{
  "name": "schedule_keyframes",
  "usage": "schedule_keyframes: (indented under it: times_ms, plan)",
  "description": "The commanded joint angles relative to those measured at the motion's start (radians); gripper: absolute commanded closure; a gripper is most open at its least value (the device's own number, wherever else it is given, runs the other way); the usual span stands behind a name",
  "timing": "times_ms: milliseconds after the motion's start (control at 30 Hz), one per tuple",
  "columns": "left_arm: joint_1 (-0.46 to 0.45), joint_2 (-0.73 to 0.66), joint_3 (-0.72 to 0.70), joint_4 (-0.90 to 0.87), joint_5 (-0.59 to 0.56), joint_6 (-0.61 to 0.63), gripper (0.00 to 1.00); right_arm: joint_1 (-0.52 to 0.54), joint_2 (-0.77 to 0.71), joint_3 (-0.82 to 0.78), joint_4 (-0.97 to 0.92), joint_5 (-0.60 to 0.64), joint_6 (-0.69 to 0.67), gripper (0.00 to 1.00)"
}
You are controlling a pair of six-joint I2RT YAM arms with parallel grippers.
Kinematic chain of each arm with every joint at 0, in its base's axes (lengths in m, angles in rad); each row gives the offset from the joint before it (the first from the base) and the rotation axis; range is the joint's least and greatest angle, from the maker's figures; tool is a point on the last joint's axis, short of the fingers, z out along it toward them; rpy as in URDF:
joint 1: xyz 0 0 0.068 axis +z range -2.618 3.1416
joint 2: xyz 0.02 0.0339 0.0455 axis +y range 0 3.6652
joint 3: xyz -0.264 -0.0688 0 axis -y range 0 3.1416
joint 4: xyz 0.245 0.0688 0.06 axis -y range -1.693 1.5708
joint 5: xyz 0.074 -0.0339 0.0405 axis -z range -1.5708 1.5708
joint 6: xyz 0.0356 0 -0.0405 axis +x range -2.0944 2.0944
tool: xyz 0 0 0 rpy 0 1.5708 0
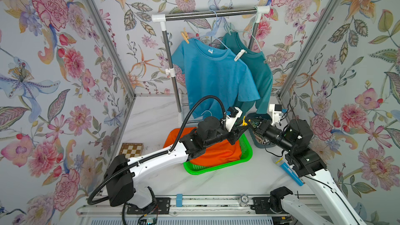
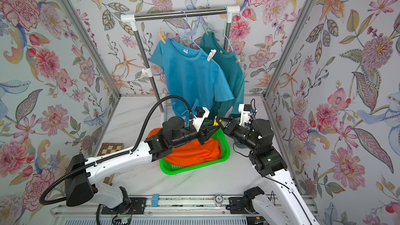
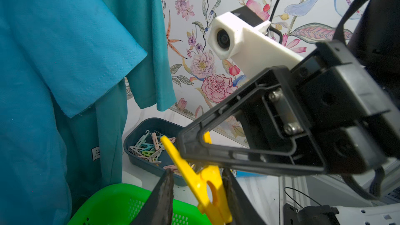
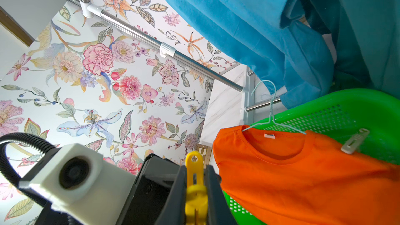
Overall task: Use clothespins to secure the t-shirt on both sides of the hanger
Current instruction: Pick up the clothespin from the storage box.
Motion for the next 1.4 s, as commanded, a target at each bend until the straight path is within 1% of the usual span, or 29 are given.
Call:
schedule_keyframes:
  times_ms: [0, 133, 200, 400, 567, 600, 667, 733, 800, 900, 1033, 1133, 1367]
  plan:
    - [0.018, -0.001, 0.013, -0.022, -0.032, 0.013, 0.68, 0.014, -0.001, 0.026, 0.030, 0.002, 0.002, 0.93]
    - [0.025, 0.008, 0.036, -0.031, -0.028, 0.013, 0.71, 0.038, 0.003, 0.022, 0.040, 0.012, -0.004, 0.92]
    - [0.030, 0.008, 0.042, -0.032, -0.024, 0.009, 0.74, 0.053, 0.003, 0.018, 0.045, 0.023, -0.009, 0.90]
    - [0.056, 0.001, 0.034, -0.023, -0.001, -0.017, 0.83, 0.074, -0.008, 0.014, 0.049, 0.057, -0.025, 0.73]
    - [0.073, -0.004, 0.025, -0.001, 0.033, -0.044, 0.85, 0.076, -0.007, 0.010, 0.058, 0.058, -0.030, 0.71]
    - [0.076, -0.004, 0.023, 0.001, 0.038, -0.048, 0.86, 0.076, -0.006, 0.009, 0.061, 0.058, -0.032, 0.68]
    - [0.083, -0.006, 0.020, 0.011, 0.061, -0.060, 0.86, 0.076, -0.006, 0.008, 0.069, 0.056, -0.041, 0.56]
    - [0.093, -0.006, 0.014, 0.023, 0.114, -0.077, 0.86, 0.071, -0.004, 0.023, 0.071, 0.034, -0.084, 0.38]
    - [0.110, -0.005, 0.015, 0.030, 0.191, -0.103, 0.87, 0.056, 0.004, 0.061, 0.053, -0.001, -0.160, 0.29]
    - [0.139, -0.006, 0.026, 0.020, 0.323, -0.126, 0.87, 0.010, 0.024, 0.129, 0.000, -0.081, -0.271, 0.21]
    - [0.170, -0.010, 0.039, -0.018, 0.470, -0.150, 0.88, -0.045, 0.063, 0.184, -0.020, -0.231, -0.342, 0.18]
    - [0.190, -0.019, 0.017, 0.032, 0.563, -0.204, 0.88, -0.046, 0.096, 0.219, -0.074, -0.279, -0.390, 0.18]
    - [0.225, -0.006, -0.052, 0.337, 0.750, -0.454, 0.89, -0.042, 0.088, 0.224, -0.147, -0.283, -0.479, 0.15]
